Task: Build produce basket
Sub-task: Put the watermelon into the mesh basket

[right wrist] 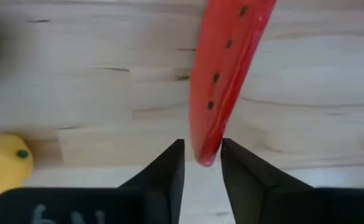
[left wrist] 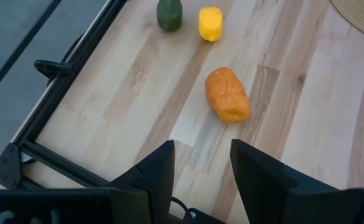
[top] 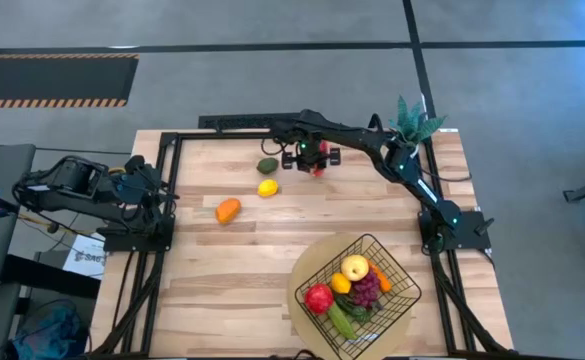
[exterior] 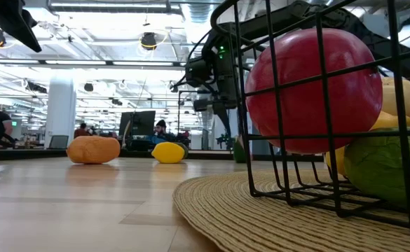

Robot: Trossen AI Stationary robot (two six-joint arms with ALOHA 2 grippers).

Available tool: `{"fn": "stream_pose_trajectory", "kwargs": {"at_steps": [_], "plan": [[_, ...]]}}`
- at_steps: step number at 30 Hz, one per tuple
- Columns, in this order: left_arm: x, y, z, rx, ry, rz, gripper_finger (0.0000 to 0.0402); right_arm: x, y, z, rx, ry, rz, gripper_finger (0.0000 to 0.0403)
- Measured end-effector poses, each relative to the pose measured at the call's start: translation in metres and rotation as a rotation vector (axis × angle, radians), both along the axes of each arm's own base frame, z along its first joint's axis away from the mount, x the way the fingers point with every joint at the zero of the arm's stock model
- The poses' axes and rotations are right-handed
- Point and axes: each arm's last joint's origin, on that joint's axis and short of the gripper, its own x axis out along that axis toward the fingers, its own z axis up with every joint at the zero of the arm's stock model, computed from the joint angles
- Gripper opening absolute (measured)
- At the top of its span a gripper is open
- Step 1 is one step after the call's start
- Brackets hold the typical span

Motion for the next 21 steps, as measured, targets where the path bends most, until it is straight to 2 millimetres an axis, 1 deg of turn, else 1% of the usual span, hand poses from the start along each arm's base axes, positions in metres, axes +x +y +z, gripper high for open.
{"fn": "stream_pose_trajectory", "kwargs": {"at_steps": [4,7,10,16,21], "plan": [[0.0,0.0,0.0,-0.001,0.0,0.0,0.0146,0.002,0.003,-0.009,0.014,0.032,0.017,0.0122],[0.0,0.0,0.0,0.0,0.0,0.0,0.0146,0.004,0.005,-0.009,0.006,0.023,0.028,0.0135],[0.0,0.0,0.0,-0.01,0.002,-0.007,0.0146,0.004,0.004,-0.013,0.014,0.037,0.023,0.0154],[0.0,-0.001,0.0,-0.023,0.004,-0.015,0.0146,0.003,0.003,-0.012,-0.007,0.043,0.019,0.0186],[0.0,-0.001,0.0,-0.023,0.003,-0.015,0.0146,0.003,0.003,-0.012,-0.008,0.045,0.017,0.0194]]}}
